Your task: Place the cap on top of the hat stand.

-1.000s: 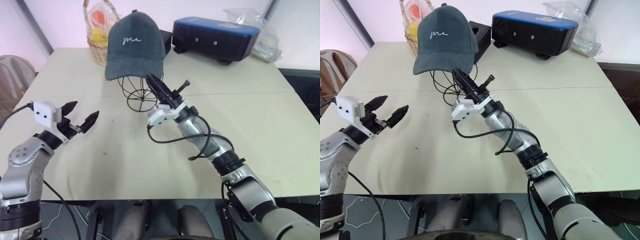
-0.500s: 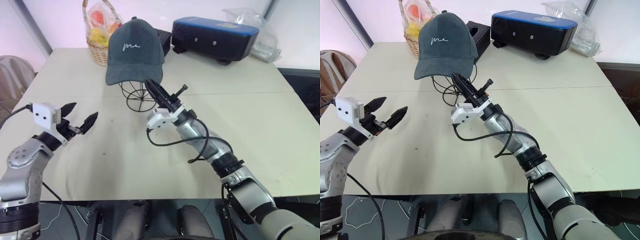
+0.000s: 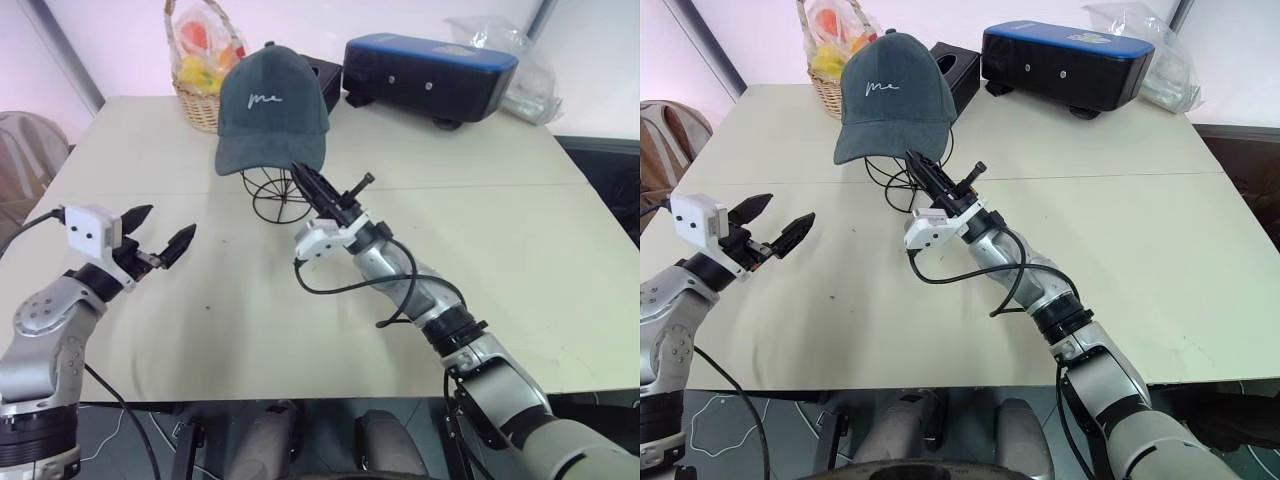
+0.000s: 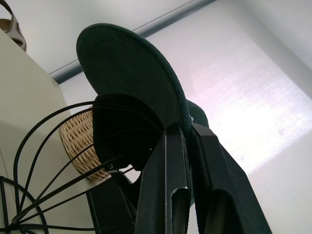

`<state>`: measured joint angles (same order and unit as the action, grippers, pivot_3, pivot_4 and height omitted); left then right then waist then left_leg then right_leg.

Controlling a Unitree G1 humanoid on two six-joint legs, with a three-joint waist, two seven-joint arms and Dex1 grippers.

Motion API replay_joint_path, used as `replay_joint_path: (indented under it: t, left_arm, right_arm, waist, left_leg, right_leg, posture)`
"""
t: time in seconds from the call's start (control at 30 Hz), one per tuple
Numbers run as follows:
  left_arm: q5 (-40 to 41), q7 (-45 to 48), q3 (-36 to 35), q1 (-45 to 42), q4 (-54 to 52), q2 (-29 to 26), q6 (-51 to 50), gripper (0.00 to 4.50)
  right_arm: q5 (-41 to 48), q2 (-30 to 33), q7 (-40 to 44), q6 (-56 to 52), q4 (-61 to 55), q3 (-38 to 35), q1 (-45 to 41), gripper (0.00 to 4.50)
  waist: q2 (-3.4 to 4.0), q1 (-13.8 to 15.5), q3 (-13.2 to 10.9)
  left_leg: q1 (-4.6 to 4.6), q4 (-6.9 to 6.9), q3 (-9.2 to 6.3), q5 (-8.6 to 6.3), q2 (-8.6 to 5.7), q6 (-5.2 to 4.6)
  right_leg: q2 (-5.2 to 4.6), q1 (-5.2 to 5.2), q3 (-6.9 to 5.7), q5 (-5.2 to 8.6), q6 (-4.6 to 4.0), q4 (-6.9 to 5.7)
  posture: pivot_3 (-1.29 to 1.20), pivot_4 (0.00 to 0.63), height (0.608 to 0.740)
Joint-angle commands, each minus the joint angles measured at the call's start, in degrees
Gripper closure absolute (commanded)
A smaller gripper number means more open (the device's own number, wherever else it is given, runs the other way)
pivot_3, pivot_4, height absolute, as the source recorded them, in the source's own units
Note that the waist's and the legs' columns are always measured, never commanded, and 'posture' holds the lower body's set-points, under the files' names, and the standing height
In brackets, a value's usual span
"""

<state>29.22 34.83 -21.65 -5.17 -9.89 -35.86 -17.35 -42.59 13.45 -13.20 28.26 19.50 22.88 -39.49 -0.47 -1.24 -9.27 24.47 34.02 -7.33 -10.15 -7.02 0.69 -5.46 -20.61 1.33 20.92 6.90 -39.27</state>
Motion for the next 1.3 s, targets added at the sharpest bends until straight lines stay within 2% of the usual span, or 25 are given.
replay_joint_path:
  t: [0.03, 0.13, 0.3, 0.33, 0.7, 1.03, 1.3]
  left_arm:
    - [-0.2, 0.1, -1.5, -0.5, -1.5, -1.0, 0.7, 0.0]
    - [-0.3, 0.0, -1.4, -0.6, -1.3, -0.8, 0.9, 0.0]
    - [-0.4, 0.1, -1.3, -0.7, -1.1, -0.7, 1.2, 0.0]
    - [-0.4, 0.1, -1.3, -0.7, -1.1, -0.7, 1.2, 0.0]
    - [-0.8, 0.8, -0.8, -1.7, 0.0, -0.6, 1.8, 0.0]
    - [-1.4, 1.7, -0.4, -2.8, 1.0, -0.4, 1.9, 0.0]
    - [-1.6, 1.8, -0.3, -2.7, 0.8, -0.4, 1.9, 0.0]
  right_arm:
    - [0.6, -0.4, -0.6, 1.2, -1.0, -0.1, -0.7, 4.09]
    - [0.5, -0.4, -0.6, 1.4, -1.1, -0.1, -0.5, 2.95]
    - [0.1, 0.1, 0.2, 1.7, -1.8, 0.4, 0.2, 0.25]
    - [0.0, 0.4, 0.5, 1.8, -2.0, 0.5, 0.5, 0.08]
    - [1.9, 5.5, 2.9, 3.7, -3.4, -1.3, 4.6, 0.08]
    - [2.5, 9.3, 0.6, 2.7, 1.3, -5.6, 0.3, 0.08]
    - [2.8, 8.5, 0.6, 3.5, 2.6, -5.4, -1.7, 0.08]
  waist:
    - [0.0, 0.0, 0.0]
    - [0.0, 0.0, 0.0]
    - [0.0, 0.0, 0.0]
    - [0.0, 0.0, 0.0]
    - [0.0, 0.1, 0.0]
    - [0.0, 0.0, 0.0]
    - [0.0, 0.0, 0.0]
  left_leg:
    - [0.0, 0.0, 0.0, 0.0, 0.0, 0.0]
    - [0.0, 0.0, 0.0, 0.0, 0.0, 0.0]
    - [0.0, 0.0, 0.0, 0.0, 0.0, 0.0]
    - [0.0, 0.0, 0.0, 0.0, 0.0, 0.0]
    - [0.0, 0.0, 0.0, 0.0, 0.0, 0.0]
    - [0.0, -0.02, 0.0, 0.0, 0.0, 0.0]
    - [0.0, -0.02, 0.0, 0.01, 0.0, 0.0]
  right_leg:
    - [0.0, 0.0, 0.0, 0.0, 0.0, 0.0]
    - [0.0, 0.0, 0.0, 0.0, 0.0, 0.0]
    - [0.0, 0.0, 0.0, 0.0, 0.0, 0.0]
    - [0.0, 0.0, 0.0, 0.0, 0.0, 0.0]
    - [-0.01, 0.01, 0.0, 0.0, 0.0, 0.0]
    - [0.0, 0.0, 0.01, 0.0, 0.0, 0.0]
    - [-0.01, 0.02, 0.01, 0.0, 0.0, 0.01]
  posture:
    - [0.0, 0.15, 0.74]
    - [0.0, 0.15, 0.74]
    - [0.0, 0.15, 0.74]
    - [0.0, 0.15, 0.74]
    - [0.0, 0.15, 0.74]
    - [0.0, 0.15, 0.74]
    - [0.0, 0.15, 0.74]
